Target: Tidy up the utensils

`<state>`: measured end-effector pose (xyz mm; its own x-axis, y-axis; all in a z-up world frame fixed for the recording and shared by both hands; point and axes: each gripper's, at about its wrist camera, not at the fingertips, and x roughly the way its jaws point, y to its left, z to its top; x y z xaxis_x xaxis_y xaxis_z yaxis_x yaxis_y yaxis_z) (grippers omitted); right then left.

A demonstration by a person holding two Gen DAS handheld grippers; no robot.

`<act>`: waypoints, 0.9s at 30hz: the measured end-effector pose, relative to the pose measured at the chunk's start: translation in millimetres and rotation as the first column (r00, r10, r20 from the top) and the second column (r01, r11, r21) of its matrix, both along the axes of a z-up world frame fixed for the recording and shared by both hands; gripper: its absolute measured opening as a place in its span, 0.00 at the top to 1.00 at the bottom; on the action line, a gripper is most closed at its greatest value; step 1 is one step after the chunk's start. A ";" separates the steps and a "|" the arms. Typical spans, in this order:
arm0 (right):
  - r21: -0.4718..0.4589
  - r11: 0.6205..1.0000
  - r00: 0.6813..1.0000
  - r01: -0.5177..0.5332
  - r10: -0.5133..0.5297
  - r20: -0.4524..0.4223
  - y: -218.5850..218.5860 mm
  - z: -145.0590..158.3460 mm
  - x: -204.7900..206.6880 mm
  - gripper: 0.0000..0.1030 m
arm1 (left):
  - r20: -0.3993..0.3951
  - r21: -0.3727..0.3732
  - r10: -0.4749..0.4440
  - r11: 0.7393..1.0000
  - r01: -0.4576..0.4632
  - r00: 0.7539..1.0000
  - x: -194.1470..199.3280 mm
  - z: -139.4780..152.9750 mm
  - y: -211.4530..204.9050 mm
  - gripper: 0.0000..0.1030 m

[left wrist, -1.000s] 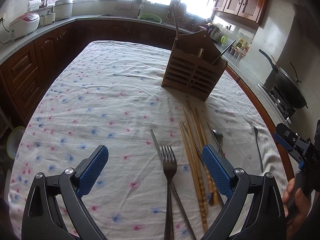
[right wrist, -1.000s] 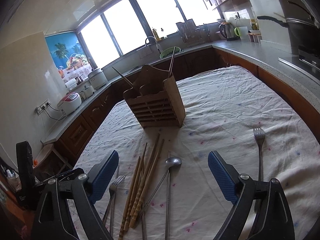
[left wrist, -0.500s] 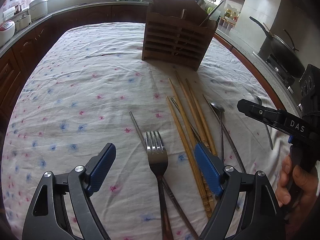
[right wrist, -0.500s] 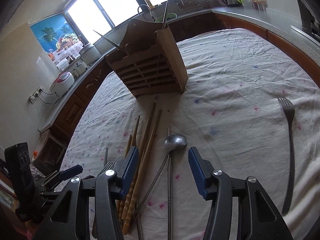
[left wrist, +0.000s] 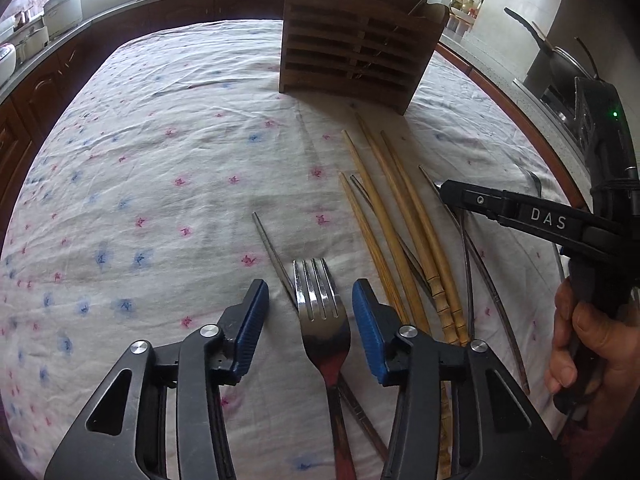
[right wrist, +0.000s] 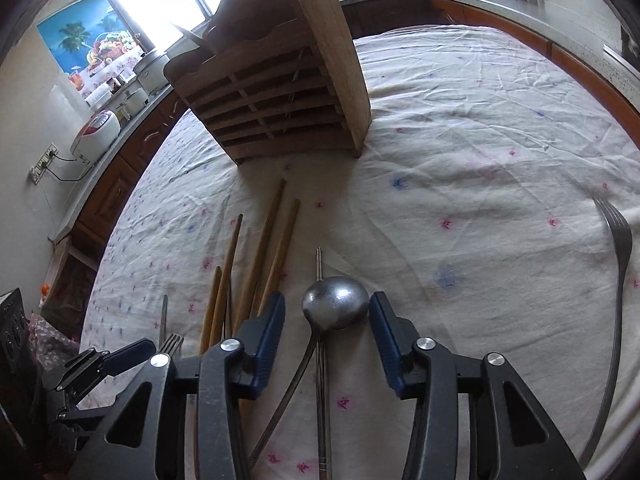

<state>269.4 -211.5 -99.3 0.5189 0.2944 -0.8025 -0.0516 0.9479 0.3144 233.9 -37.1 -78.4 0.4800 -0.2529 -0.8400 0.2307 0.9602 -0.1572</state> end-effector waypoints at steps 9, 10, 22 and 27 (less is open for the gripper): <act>0.001 1.000 0.999 -0.013 0.013 0.047 -3.0 12.6 -11.1 0.66 | -0.004 -0.060 0.009 0.998 -0.010 1.000 -4.3 5.6 12.7 0.77; 0.003 1.000 0.998 -0.013 0.013 0.058 -3.6 16.3 -13.9 0.66 | 0.001 -0.065 0.010 0.998 -0.010 1.000 -6.2 7.8 13.6 0.78; 0.041 0.999 0.981 -0.024 0.016 0.194 -12.3 67.6 -52.6 0.67 | 0.129 -0.151 0.052 0.988 -0.033 0.990 -38.9 64.7 33.8 0.80; 0.054 0.998 0.967 -0.018 0.004 0.255 -17.1 90.6 -68.4 1.00 | 0.185 -0.180 0.072 0.983 -0.038 0.980 -53.6 84.3 42.3 0.80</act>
